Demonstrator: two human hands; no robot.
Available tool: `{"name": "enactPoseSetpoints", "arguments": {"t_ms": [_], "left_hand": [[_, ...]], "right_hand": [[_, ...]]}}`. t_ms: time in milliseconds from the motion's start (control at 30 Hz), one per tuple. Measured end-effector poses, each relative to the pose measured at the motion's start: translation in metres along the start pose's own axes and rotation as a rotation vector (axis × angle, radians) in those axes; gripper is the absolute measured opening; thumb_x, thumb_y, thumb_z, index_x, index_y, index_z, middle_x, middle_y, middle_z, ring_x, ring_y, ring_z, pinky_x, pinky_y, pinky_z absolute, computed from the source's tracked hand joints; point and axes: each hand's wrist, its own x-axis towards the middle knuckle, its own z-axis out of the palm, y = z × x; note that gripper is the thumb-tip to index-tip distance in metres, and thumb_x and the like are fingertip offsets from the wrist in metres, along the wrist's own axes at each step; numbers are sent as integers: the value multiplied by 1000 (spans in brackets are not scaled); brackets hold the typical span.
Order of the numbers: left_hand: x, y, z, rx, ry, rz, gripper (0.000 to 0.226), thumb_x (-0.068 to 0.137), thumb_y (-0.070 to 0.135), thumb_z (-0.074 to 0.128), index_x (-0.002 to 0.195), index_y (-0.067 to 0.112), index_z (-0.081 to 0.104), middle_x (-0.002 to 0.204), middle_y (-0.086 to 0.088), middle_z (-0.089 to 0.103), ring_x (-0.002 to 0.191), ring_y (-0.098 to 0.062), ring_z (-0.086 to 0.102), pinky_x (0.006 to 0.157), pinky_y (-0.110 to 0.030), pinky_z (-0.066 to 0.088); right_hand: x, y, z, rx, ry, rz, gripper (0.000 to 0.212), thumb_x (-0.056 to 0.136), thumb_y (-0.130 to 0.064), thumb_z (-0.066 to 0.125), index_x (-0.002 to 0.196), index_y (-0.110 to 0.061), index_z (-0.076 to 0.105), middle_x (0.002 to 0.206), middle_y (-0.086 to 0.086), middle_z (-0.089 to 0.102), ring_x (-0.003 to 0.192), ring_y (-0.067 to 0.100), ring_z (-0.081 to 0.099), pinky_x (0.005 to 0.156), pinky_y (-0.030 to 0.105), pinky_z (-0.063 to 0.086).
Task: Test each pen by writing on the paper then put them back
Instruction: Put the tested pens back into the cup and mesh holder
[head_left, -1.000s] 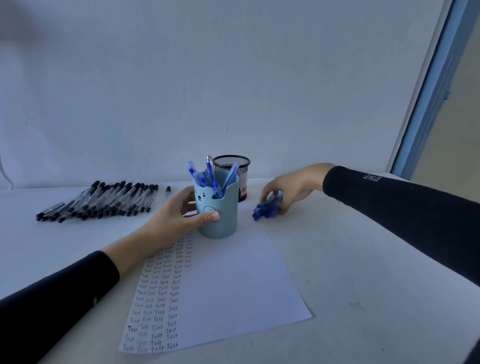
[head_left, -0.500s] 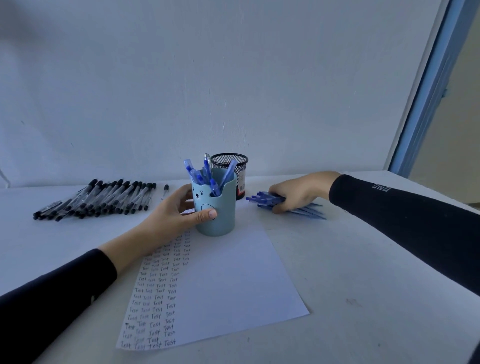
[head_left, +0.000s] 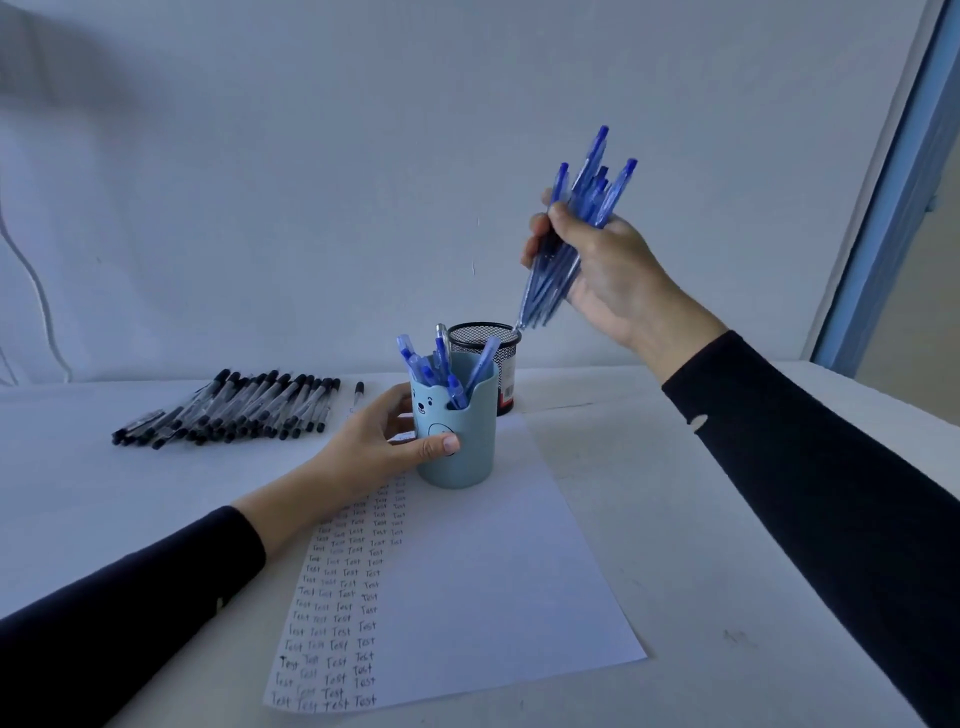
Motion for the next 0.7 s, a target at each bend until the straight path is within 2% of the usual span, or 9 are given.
{"name": "enactPoseSetpoints", "arguments": {"t_ms": [67, 133, 233, 300, 367, 467, 567, 633, 700], "left_hand": [[0, 1, 0, 2, 3, -5, 56, 77, 32, 82, 125, 22, 55, 119, 10, 67, 114, -7, 61, 92, -24, 51], [0, 3, 1, 4, 10, 1, 53, 77, 26, 78, 124, 22, 55, 117, 12, 68, 111, -7, 62, 88, -20, 51], [-1, 3, 2, -1, 12, 0, 53, 76, 25, 77, 124, 24, 55, 115, 14, 68, 110, -5, 62, 86, -19, 51], [-1, 2, 1, -2, 9, -6, 54, 75, 28, 77, 124, 26, 55, 116, 13, 68, 112, -5, 61, 87, -21, 51], [-1, 3, 0, 4, 8, -9, 55, 75, 29, 77, 125, 27, 54, 116, 14, 67, 112, -4, 61, 88, -20, 51], [-1, 3, 0, 7, 10, -2, 53, 77, 28, 77, 124, 28, 54, 116, 16, 67, 111, -2, 60, 87, -16, 50], [0, 2, 0, 5, 7, -1, 53, 76, 29, 77, 123, 29, 54, 116, 16, 67, 111, -2, 60, 85, -13, 49], [0, 3, 0, 4, 6, -5, 54, 75, 30, 77, 124, 28, 54, 116, 16, 67, 111, -3, 61, 85, -13, 49], [0, 3, 0, -1, 4, -14, 56, 76, 29, 78, 126, 28, 54, 118, 14, 67, 112, -3, 60, 87, -15, 50]], "right_hand": [[-3, 4, 27, 95, -1, -55, 13, 104, -10, 42, 100, -12, 54, 76, 1, 57, 66, 14, 59, 75, 29, 52], [-8, 18, 45, -11, -9, -55, 11, 105, -12, 41, 100, -13, 52, 78, 1, 58, 69, 14, 61, 73, 27, 52], [-18, 46, 48, -527, -40, -60, 14, 105, -25, 42, 104, -15, 52, 83, -8, 69, 81, 5, 65, 90, 31, 48], [-22, 61, 40, -892, -64, -85, 25, 104, -33, 41, 108, -15, 58, 93, -9, 73, 95, -2, 58, 117, 40, 20], [-29, 67, 35, -1025, -65, 11, 32, 101, -37, 46, 104, -10, 61, 100, 0, 70, 98, -3, 51, 119, 40, -4], [-35, 71, 24, -917, -101, 131, 51, 82, -61, 64, 111, -19, 61, 110, -2, 64, 105, -15, 48, 116, 42, 18], [-38, 67, 19, -622, -142, 154, 89, 67, -68, 73, 142, -37, 36, 150, -8, 40, 136, 8, 39, 114, 37, 33], [-36, 66, 16, -539, -159, 31, 76, 82, -52, 67, 147, -39, 28, 155, -5, 34, 139, 11, 38, 111, 27, 34], [-33, 63, 17, -610, -212, -89, 50, 100, -40, 49, 147, -38, 32, 153, -14, 35, 139, -1, 33, 105, 8, 30]]}}
